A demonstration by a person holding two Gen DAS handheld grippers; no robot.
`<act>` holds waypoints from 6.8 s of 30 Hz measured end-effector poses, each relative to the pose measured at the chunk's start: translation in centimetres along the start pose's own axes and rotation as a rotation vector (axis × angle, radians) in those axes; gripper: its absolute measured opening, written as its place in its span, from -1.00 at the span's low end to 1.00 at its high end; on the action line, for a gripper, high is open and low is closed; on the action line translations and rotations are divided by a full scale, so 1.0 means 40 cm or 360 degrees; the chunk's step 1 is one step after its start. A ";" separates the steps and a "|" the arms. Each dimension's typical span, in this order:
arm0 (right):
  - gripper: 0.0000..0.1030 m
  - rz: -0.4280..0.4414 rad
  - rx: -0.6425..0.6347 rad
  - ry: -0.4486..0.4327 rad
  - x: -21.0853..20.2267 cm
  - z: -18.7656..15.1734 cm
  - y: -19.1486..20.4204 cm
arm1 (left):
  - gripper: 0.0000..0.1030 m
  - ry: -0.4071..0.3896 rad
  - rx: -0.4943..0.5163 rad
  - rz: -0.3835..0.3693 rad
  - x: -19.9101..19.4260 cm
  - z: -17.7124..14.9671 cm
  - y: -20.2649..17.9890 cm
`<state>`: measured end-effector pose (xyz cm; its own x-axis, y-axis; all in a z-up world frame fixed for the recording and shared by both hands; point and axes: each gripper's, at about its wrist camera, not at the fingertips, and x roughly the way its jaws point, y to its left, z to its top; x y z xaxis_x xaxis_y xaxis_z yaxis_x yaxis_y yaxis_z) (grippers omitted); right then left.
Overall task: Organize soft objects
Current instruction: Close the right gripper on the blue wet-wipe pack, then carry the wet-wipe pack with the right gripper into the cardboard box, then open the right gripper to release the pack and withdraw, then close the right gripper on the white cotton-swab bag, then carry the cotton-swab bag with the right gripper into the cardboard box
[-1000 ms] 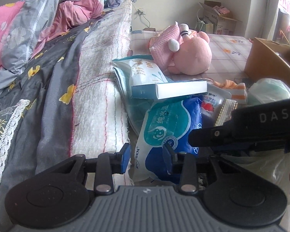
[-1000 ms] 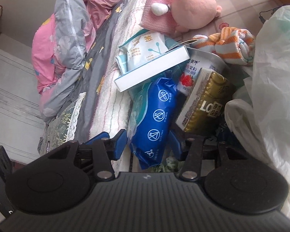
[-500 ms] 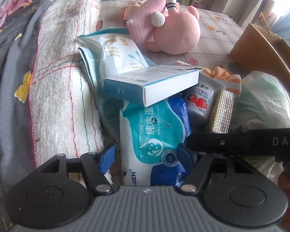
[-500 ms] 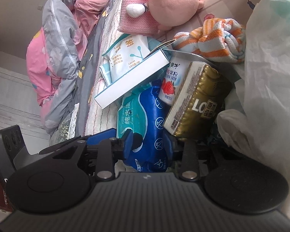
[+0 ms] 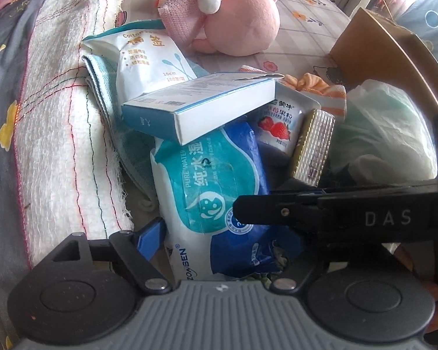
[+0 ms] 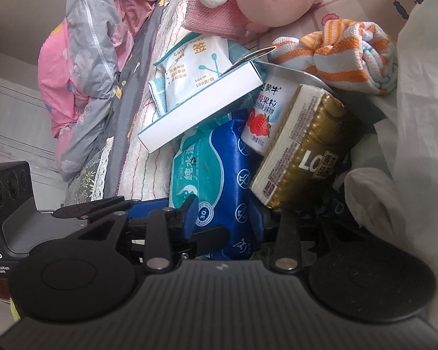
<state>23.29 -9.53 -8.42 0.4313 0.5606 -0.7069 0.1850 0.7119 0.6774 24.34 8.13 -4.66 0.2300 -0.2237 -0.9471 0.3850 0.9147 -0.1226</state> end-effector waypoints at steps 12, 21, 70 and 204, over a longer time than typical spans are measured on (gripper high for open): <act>-0.23 0.0060 -0.0033 0.0029 0.004 -0.015 0.019 | 0.57 -0.0145 0.0004 0.0161 -0.067 -0.046 -0.061; -0.23 0.0209 -0.0080 0.0014 -0.087 -0.047 0.074 | 0.56 -0.0282 0.0000 0.0300 -0.203 -0.092 -0.133; -0.13 -0.0332 0.0172 -0.0124 -0.560 0.416 -0.620 | 0.48 -0.0354 0.0526 -0.0059 0.012 0.390 -0.716; -0.52 -0.0257 0.0165 -0.0347 -0.737 0.443 -0.612 | -0.83 -0.0395 0.0275 -0.0195 0.107 0.449 -0.843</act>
<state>21.72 -50.97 -0.56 0.5662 0.3313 -0.7548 0.3513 0.7314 0.5846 28.38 -29.73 0.72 0.3752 -0.4233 -0.8247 0.5642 0.8101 -0.1592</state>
